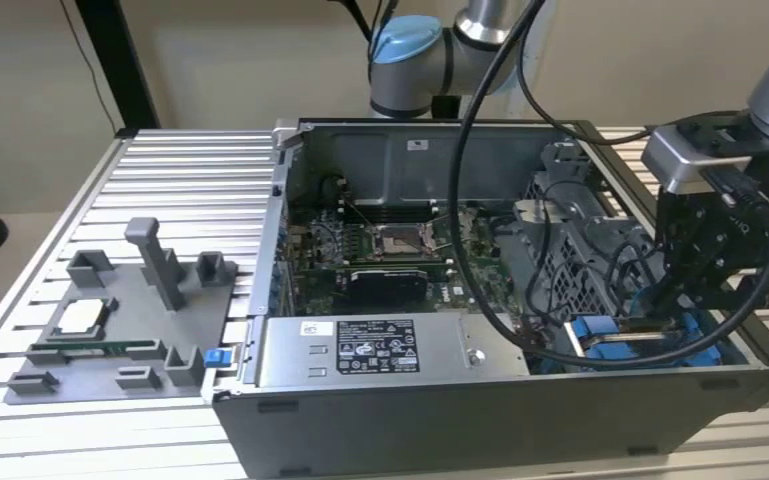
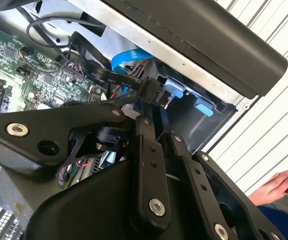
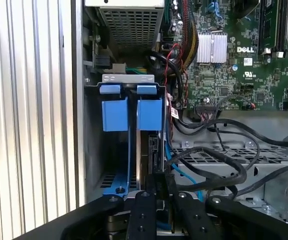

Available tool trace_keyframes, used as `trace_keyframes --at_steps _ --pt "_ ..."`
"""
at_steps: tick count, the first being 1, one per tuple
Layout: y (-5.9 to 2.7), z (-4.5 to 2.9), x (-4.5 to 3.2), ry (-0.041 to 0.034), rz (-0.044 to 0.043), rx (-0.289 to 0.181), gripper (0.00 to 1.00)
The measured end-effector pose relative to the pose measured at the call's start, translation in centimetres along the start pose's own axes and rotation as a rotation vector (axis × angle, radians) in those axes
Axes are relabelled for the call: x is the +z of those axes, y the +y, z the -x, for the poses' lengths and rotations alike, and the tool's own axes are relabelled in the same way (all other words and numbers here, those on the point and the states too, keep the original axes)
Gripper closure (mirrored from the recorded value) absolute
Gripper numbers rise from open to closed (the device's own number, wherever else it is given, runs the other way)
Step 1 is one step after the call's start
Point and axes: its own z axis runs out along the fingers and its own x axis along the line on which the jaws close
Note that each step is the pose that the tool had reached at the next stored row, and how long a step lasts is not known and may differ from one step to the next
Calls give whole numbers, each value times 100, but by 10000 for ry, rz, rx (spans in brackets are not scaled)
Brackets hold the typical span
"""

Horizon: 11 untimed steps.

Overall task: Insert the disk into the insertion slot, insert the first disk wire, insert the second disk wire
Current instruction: 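Insert the first disk wire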

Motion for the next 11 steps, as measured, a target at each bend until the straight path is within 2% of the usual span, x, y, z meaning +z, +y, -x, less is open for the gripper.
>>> trace_keyframes --at_steps 11 --pt "-1 -16 28 0 0 0 100"
